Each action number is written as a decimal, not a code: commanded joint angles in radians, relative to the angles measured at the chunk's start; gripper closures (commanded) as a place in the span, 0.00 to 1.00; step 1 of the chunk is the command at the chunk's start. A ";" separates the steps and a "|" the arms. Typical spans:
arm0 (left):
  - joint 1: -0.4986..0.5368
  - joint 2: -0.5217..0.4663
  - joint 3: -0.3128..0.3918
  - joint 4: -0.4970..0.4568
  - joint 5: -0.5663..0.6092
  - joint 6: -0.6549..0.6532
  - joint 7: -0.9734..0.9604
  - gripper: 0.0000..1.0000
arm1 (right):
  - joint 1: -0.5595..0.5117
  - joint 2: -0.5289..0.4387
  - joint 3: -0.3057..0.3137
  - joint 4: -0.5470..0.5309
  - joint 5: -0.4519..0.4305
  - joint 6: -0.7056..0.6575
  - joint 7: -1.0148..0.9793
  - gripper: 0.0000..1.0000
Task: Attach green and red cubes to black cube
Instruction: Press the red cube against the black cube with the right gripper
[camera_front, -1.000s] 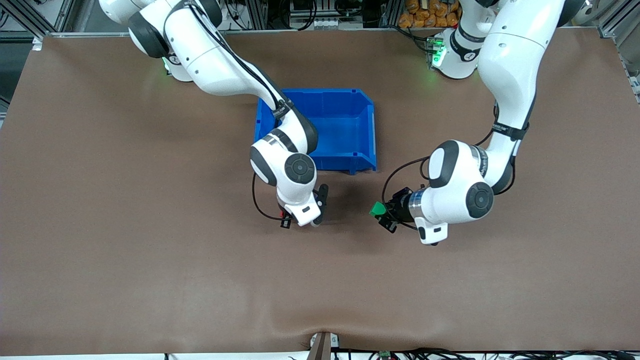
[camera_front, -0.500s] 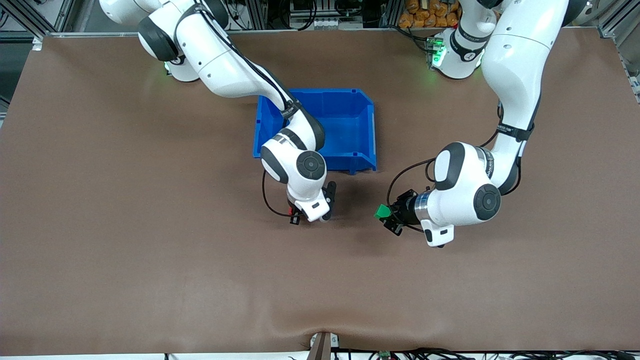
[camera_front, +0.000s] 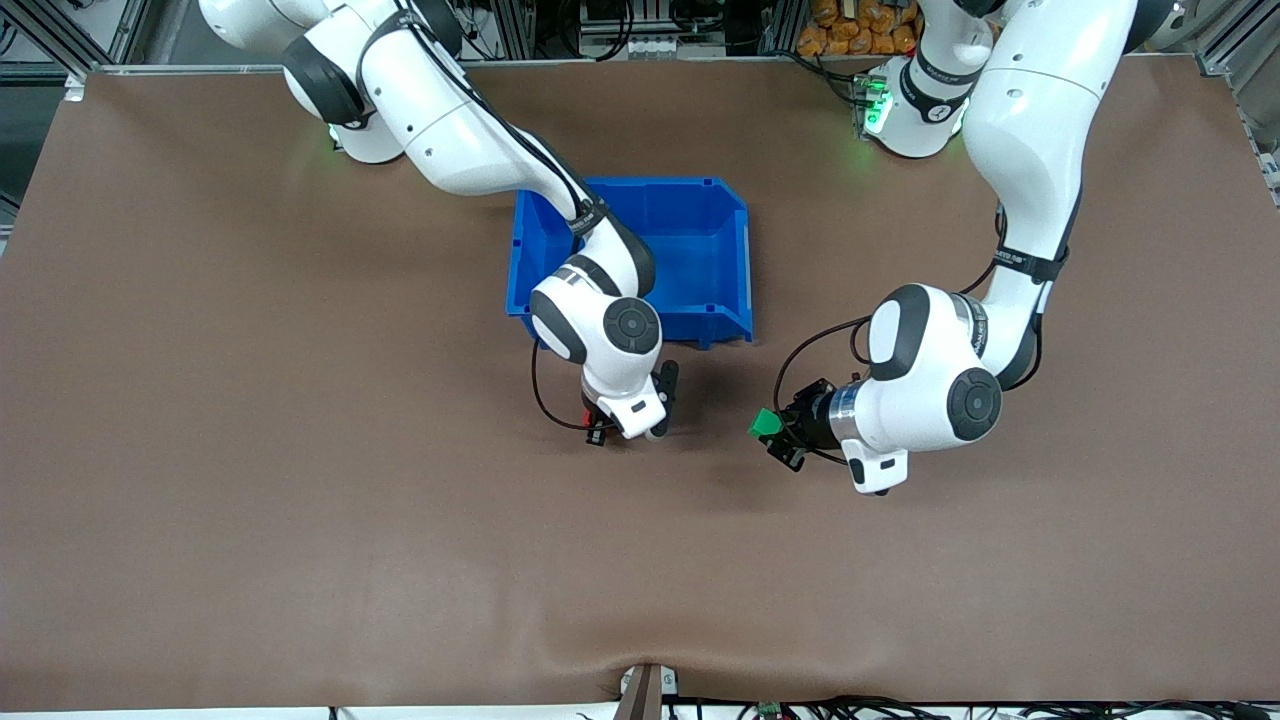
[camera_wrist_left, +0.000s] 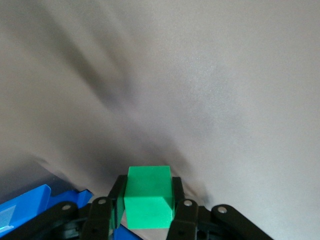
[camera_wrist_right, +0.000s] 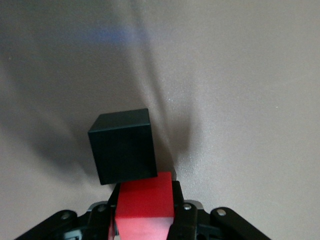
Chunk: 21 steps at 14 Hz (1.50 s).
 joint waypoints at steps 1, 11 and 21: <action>-0.001 0.000 0.001 0.009 -0.018 -0.001 -0.005 1.00 | 0.024 0.030 -0.008 0.034 -0.020 0.002 0.025 1.00; -0.001 0.001 0.003 0.009 -0.018 -0.001 -0.003 1.00 | 0.032 0.033 -0.006 0.025 -0.034 0.022 0.029 0.00; -0.047 0.047 0.001 0.028 -0.044 0.100 -0.104 1.00 | -0.034 -0.181 -0.008 0.025 -0.015 -0.210 0.126 0.00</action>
